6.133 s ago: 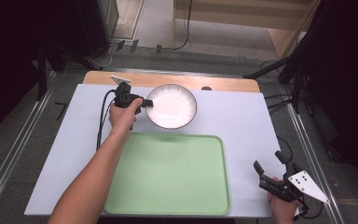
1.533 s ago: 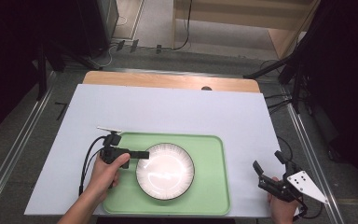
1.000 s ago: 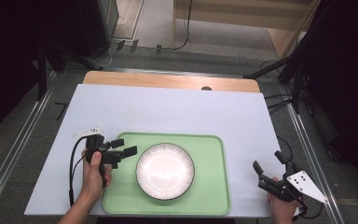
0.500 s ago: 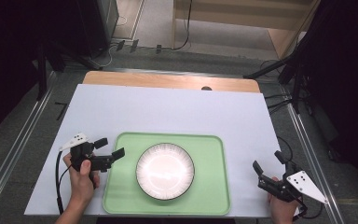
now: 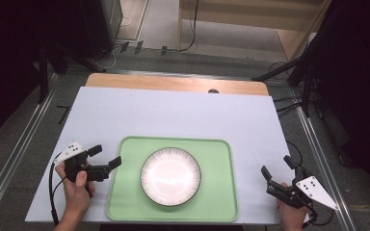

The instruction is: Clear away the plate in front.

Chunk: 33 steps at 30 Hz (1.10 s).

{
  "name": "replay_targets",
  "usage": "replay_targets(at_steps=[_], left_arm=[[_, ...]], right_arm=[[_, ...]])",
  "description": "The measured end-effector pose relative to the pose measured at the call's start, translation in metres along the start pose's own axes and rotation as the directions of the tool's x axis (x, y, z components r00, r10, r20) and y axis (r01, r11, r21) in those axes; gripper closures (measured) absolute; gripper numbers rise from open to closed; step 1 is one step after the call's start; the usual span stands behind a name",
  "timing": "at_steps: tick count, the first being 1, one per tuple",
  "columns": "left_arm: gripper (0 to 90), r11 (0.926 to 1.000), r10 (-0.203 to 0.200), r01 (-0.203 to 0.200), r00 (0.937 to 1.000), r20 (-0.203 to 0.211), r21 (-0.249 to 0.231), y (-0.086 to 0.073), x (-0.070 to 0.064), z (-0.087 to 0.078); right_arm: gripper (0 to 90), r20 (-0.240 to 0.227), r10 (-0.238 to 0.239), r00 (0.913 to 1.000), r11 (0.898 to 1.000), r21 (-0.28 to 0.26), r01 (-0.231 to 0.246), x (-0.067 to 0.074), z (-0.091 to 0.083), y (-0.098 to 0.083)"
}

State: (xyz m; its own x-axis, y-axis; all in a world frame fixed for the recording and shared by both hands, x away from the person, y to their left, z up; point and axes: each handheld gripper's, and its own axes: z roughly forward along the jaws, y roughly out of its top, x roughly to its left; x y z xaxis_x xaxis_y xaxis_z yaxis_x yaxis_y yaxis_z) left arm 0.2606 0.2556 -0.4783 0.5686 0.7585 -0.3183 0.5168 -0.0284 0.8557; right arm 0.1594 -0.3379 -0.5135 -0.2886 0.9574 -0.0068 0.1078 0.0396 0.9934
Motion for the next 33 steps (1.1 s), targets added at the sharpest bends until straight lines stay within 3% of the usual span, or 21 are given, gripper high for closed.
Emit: replay_targets(at_steps=[8,22,33], left_arm=[[0.0,0.9999,0.017,-0.017,0.9996,-0.021,0.002,-0.004,0.002,-0.008],[0.0,0.9999,-0.004,0.003,0.9987,-0.052,-0.012,-0.012,0.011,-0.029],[0.5,0.9999,0.011,-0.012,0.9974,-0.071,-0.003,-0.014,0.015,-0.036]], right_arm=[[14.5,0.0,-0.001,1.0,1.0,0.0,0.001,0.0,0.0,0.0],[14.4,0.0,-0.004,1.0,1.0,0.001,0.004,0.0,0.0,0.0],[14.5,0.001,-0.004,1.0,1.0,0.001,0.004,0.0,0.0,0.0]])
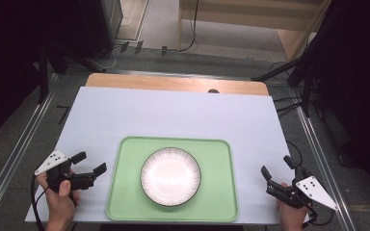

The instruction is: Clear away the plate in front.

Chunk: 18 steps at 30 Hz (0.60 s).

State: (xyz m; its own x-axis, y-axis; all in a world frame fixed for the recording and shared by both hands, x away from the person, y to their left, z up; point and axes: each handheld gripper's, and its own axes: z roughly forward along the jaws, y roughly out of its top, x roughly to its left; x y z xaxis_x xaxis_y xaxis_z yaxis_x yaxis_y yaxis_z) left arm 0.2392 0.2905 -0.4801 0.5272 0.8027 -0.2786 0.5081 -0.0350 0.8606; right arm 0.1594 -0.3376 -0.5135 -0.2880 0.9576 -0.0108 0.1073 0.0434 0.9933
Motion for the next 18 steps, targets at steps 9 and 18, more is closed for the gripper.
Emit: replay_targets(at_steps=[9,18], left_arm=[[0.6,0.9999,0.012,-0.012,0.9997,-0.02,0.008,-0.0023,0.0019,-0.0041],[4.0,1.0,-0.007,0.007,0.9995,-0.03,0.003,-0.0034,0.003,-0.0059]], right_arm=[[14.5,0.0,-0.003,1.0,1.0,-0.001,0.003,0.0003,0.0002,-0.0001],[14.5,0.001,-0.002,1.0,1.0,-0.001,0.002,0.0002,0.0001,0.0]])
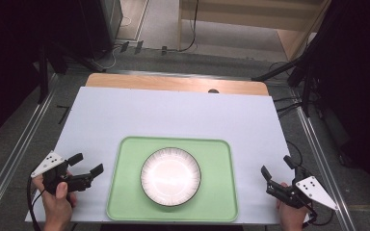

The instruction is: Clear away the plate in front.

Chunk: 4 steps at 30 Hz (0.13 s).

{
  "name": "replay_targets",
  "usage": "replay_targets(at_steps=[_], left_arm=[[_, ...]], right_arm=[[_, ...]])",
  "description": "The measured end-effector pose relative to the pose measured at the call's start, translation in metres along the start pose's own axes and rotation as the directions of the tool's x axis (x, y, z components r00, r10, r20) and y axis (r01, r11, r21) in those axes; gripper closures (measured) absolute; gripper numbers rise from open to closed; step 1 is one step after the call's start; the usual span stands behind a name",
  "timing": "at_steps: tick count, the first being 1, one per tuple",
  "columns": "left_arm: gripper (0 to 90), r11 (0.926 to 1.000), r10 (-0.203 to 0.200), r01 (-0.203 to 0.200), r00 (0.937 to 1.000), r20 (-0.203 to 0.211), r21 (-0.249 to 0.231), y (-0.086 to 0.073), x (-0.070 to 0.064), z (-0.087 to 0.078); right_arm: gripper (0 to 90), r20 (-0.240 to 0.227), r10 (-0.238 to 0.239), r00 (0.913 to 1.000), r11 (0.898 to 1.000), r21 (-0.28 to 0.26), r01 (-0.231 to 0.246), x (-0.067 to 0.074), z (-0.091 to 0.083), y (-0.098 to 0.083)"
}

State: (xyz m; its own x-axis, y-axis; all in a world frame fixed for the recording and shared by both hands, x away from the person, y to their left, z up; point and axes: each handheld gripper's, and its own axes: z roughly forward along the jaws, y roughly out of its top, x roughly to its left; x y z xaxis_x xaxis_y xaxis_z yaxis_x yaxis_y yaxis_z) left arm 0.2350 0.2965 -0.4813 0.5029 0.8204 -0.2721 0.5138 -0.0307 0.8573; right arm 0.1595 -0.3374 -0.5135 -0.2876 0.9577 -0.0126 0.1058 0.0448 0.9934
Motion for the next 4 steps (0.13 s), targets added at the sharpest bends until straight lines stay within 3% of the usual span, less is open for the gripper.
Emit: replay_targets(at_steps=[4], left_arm=[[4.5,1.0,0.006,-0.006,1.0,-0.002,0.002,-0.0004,-0.0013,0.0008]], right_arm=[[14.5,0.0,0.002,1.0,1.0,0.0,-0.002,0.0001,-0.0003,0.0]])
